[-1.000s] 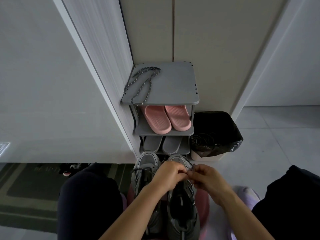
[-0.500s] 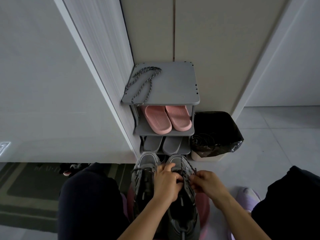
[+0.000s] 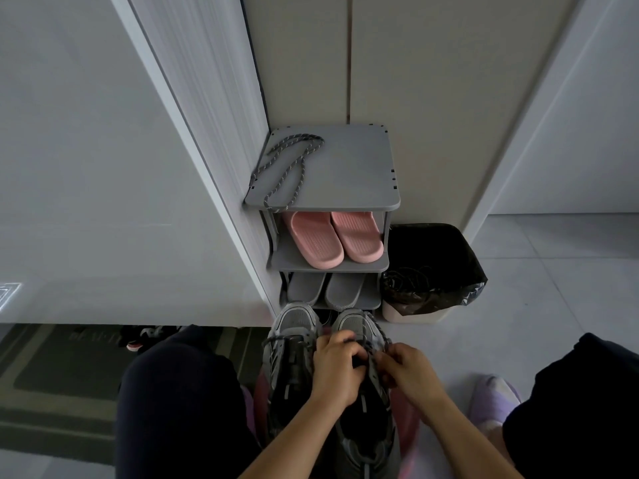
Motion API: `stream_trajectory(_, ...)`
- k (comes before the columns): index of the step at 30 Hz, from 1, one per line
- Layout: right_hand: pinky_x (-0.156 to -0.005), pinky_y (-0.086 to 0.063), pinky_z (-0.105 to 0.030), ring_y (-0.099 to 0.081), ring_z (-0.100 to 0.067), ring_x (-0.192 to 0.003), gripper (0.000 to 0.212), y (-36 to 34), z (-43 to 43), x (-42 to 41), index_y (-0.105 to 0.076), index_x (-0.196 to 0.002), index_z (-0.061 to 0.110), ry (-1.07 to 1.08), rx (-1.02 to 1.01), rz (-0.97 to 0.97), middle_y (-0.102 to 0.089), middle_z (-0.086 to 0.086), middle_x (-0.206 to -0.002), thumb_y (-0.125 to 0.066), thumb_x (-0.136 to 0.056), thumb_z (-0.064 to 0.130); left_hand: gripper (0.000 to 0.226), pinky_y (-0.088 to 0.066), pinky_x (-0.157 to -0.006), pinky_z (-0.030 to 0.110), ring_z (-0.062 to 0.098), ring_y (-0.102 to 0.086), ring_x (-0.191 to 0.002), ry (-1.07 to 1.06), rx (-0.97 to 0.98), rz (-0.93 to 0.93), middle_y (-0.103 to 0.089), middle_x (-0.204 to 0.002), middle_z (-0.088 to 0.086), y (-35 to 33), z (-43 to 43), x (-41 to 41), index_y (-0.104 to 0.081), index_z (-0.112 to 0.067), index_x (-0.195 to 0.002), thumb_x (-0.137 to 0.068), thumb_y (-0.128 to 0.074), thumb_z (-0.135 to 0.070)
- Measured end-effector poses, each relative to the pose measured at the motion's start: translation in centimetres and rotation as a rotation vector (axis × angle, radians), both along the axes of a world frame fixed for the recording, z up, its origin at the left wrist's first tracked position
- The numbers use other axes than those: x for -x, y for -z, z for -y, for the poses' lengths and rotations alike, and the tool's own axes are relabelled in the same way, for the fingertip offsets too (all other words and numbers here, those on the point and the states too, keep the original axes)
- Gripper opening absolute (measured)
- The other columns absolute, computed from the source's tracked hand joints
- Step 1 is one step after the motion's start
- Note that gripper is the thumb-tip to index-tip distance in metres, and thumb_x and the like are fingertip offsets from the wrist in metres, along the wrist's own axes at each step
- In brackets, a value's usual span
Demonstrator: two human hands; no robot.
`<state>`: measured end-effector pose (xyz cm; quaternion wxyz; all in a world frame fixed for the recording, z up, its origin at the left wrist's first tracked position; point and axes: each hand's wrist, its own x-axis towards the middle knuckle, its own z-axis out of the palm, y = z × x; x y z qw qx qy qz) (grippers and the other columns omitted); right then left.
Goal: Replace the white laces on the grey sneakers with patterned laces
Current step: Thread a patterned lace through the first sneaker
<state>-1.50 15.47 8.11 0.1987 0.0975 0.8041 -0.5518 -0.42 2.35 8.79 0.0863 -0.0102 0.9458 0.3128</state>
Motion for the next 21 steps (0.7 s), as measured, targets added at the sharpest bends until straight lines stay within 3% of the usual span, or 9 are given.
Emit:
stream_trajectory(6, -0.048, -0.03, -0.023, -0.039, -0.012, -0.051, 0.024, -1.3, -0.2, -0.2, -0.049, -0.067, 0.013, -0.102, 0.263, 0.124, -0.042, -0.003, -0.057, -0.061, -0.088, 0.014, 0.021, -0.029, -0.101, 0.024, 0.017, -0.033, -0.123, 0.092, 0.099, 0.021, -0.041, -0.136, -0.01, -0.5, 0.5, 1.1, -0.068, -0.02, -0.107, -0.088, -0.059, -0.024)
stream_trajectory(13, -0.051, -0.032, -0.026, -0.043, -0.014, -0.05, 0.026, -0.6, 0.0, 0.0, -0.051, -0.058, 0.013, -0.102, 0.087, 0.153, -0.047, -0.003, -0.054, -0.063, -0.08, 0.006, 0.013, -0.024, -0.098, 0.023, 0.014, -0.029, -0.123, 0.106, 0.203, -0.104, -0.038, -0.137, -0.017, -3.6, 3.1, 1.3, -0.066, -0.025, -0.094, -0.089, -0.056, -0.03)
stream_trajectory(17, -0.053, -0.04, -0.025, -0.052, -0.017, -0.052, 0.021, -1.1, 0.2, -0.4, -0.056, -0.06, 0.009, -0.061, 0.153, 0.157, -0.055, -0.005, -0.054, -0.061, -0.079, 0.001, 0.008, -0.039, -0.086, 0.031, 0.024, -0.043, -0.11, -0.152, 0.33, -0.236, -0.054, -0.124, -0.005, -6.0, 11.0, 1.4, -0.068, -0.02, -0.08, -0.084, -0.063, -0.016)
stream_trajectory(21, -0.043, -0.042, -0.012, -0.052, -0.01, -0.051, 0.02, -1.9, 0.7, -0.7, -0.053, -0.07, 0.01, -0.005, 0.176, 0.125, -0.054, -0.002, -0.059, -0.058, -0.08, -0.007, 0.011, -0.036, -0.079, 0.036, 0.032, -0.043, -0.105, -0.531, 0.462, -0.067, -0.053, -0.118, 0.006, -6.9, 17.1, 1.2, -0.065, -0.016, -0.081, -0.086, -0.057, -0.01)
